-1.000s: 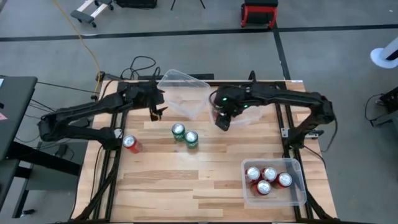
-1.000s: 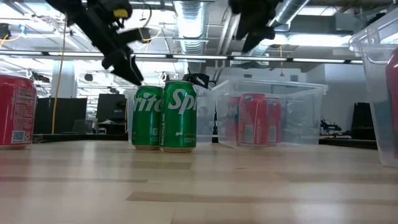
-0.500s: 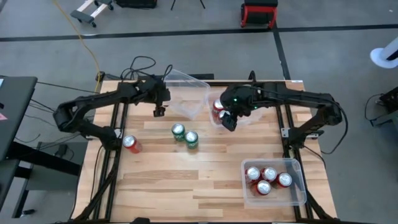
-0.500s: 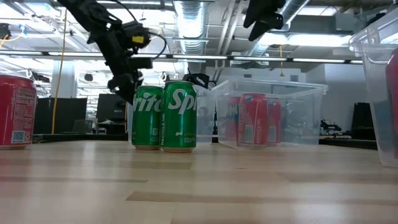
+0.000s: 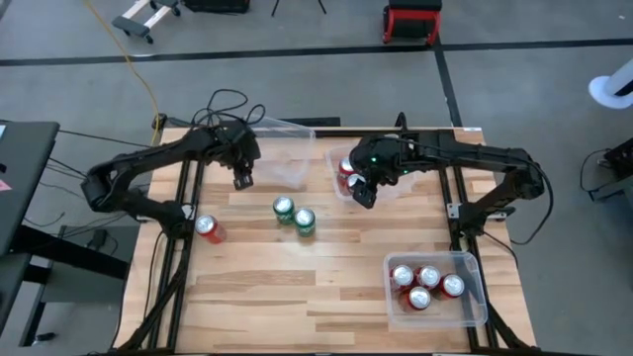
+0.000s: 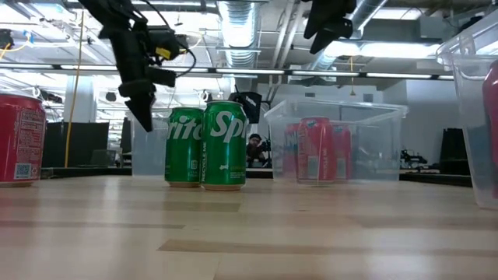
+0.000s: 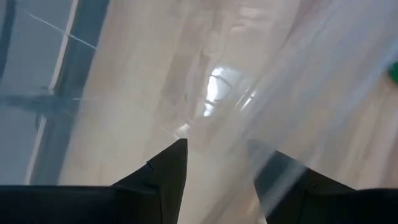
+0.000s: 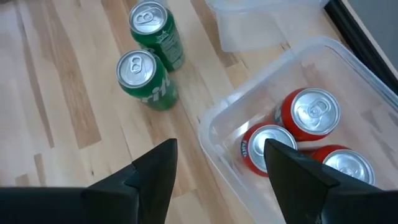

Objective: Sort soda cans
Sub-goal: Adjust the top left transparent bin

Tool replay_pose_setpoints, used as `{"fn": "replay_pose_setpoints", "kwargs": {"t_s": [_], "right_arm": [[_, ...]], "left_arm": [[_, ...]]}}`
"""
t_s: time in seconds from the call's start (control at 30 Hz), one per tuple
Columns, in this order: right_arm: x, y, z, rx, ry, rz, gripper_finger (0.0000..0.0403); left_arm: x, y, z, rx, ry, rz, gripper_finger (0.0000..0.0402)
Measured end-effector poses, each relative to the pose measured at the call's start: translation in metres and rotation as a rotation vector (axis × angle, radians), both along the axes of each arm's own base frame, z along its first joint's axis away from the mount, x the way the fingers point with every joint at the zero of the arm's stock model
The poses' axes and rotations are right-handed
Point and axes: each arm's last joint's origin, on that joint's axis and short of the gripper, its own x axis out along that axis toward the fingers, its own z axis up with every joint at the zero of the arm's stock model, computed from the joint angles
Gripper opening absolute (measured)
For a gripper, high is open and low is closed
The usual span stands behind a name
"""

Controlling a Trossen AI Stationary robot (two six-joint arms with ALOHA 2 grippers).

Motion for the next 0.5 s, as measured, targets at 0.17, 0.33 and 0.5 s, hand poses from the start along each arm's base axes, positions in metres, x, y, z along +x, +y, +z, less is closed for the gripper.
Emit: {"fn": "replay_pose_setpoints", "kwargs": {"t_s": [0.17,0.33,0.5], "right_arm": [[0.0,0.0,0.0,-0.01,-0.002,0.013,0.026],[0.0,0.0,0.0,-0.021,-0.001,0.029,0.026],[0.001,0.0,0.001,-0.032,-0.005,0.042,0.026]], "left_arm": [[-0.015,-0.012,0.015,-0.016,-0.037,0.071,0.0164],[-0.028,-0.03,0.029,-0.075,-0.098,0.104,0.0164],[-0.036,-0.05,0.038,-0.121,-0.138,0.116,0.0164]]}}
